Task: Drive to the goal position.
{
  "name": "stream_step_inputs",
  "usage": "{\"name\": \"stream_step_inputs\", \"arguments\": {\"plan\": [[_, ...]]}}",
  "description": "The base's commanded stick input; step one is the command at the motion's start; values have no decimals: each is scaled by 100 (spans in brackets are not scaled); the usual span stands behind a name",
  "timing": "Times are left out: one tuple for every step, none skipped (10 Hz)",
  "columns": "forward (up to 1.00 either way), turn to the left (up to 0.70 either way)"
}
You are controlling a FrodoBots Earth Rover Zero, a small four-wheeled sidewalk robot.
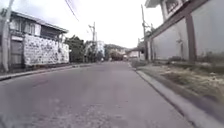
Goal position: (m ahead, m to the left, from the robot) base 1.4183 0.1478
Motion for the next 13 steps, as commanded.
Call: {"name": "stream_step_inputs", "arguments": {"plan": [[100, 6], [100, 6], [100, 6], [100, 6], [100, 6], [100, 6], [100, 6], [100, 6], [100, 6], [100, 6], [100, 4], [100, -34], [100, -34]]}}
